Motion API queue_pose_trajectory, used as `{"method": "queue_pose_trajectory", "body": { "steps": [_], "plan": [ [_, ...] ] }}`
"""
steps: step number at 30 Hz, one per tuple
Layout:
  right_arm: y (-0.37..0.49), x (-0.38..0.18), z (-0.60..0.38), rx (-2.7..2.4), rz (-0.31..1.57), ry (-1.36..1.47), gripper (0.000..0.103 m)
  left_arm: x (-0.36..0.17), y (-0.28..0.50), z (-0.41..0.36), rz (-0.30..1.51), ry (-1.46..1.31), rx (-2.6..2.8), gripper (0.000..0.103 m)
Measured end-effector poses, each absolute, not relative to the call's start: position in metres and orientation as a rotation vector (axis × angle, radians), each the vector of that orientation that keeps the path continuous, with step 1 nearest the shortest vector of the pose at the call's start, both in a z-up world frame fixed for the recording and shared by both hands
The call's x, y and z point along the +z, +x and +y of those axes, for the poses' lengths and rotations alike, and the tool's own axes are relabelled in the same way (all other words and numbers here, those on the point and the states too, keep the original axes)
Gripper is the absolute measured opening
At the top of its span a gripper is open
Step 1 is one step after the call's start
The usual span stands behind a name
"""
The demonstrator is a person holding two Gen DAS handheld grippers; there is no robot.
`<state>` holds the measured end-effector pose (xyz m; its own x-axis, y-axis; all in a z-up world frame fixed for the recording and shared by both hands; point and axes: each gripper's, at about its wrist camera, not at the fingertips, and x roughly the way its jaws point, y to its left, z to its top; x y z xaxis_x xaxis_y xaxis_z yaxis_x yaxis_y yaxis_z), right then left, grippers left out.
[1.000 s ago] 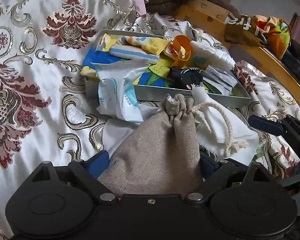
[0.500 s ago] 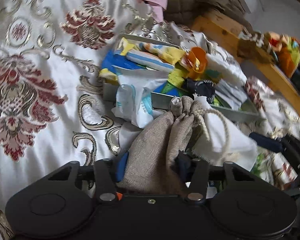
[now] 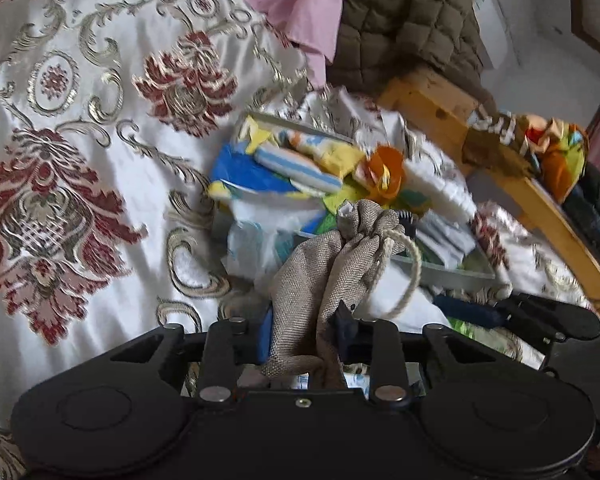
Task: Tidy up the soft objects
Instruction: 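Close the left tool on the beige pouch while the right closes on the white bag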
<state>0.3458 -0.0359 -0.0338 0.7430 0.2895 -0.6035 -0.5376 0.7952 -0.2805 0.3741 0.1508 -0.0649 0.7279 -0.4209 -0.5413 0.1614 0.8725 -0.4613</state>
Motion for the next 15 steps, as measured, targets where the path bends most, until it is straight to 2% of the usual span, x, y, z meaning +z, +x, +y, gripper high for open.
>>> {"method": "queue_pose_trajectory", "body": {
  "steps": [6, 9, 15],
  "plan": [
    [0.365, -0.026, -0.048, 0.476, 0.632, -0.368, 0.007, -0.058, 0.372, 0.163, 0.632, -0.459, -0.29, 0.032],
    [0.369, -0.022, -0.054, 0.48, 0.634, -0.331, 0.003, -0.055, 0.37, 0.168, 0.602, -0.488, -0.275, 0.032],
    [0.372, -0.002, -0.066, 0.505, 0.566, -0.304, 0.002, -0.042, 0.366, 0.173, 0.524, -0.539, -0.269, 0.032]
  ]
}}
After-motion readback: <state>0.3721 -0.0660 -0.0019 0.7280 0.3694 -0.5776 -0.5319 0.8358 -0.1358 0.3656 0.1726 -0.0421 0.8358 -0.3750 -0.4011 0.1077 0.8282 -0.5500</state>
